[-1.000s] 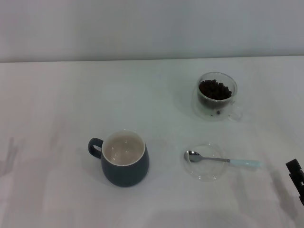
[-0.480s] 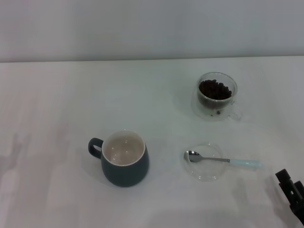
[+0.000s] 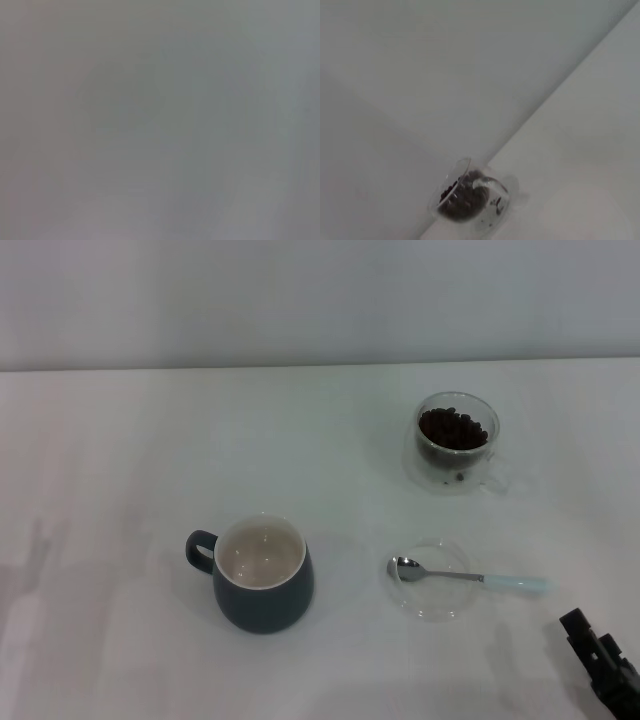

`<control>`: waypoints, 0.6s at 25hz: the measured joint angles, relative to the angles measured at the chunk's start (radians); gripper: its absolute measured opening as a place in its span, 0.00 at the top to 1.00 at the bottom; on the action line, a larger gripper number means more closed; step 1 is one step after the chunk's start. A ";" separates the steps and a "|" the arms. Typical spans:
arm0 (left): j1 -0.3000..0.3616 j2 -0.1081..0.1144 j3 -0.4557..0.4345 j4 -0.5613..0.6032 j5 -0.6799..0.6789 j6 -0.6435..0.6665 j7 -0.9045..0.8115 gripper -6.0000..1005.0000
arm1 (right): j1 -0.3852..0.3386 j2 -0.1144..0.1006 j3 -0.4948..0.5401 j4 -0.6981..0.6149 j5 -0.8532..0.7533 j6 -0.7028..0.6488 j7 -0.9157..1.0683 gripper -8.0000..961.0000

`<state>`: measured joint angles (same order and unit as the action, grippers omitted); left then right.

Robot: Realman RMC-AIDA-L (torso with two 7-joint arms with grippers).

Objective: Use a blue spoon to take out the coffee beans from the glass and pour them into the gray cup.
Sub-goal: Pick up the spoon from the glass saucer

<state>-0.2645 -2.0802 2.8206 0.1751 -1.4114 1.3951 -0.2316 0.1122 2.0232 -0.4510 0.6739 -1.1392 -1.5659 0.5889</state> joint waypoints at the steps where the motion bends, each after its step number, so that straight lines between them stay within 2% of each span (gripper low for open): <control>1: 0.000 0.000 0.000 0.000 0.001 0.000 0.000 0.21 | 0.000 0.000 0.001 0.000 -0.003 0.004 0.004 0.13; 15: 0.001 0.000 0.005 0.002 0.001 -0.001 -0.001 0.21 | 0.005 0.000 0.049 -0.013 -0.105 0.058 0.021 0.13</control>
<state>-0.2640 -2.0801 2.8255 0.1772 -1.4106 1.3942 -0.2323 0.1177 2.0232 -0.4023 0.6609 -1.2439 -1.5076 0.6100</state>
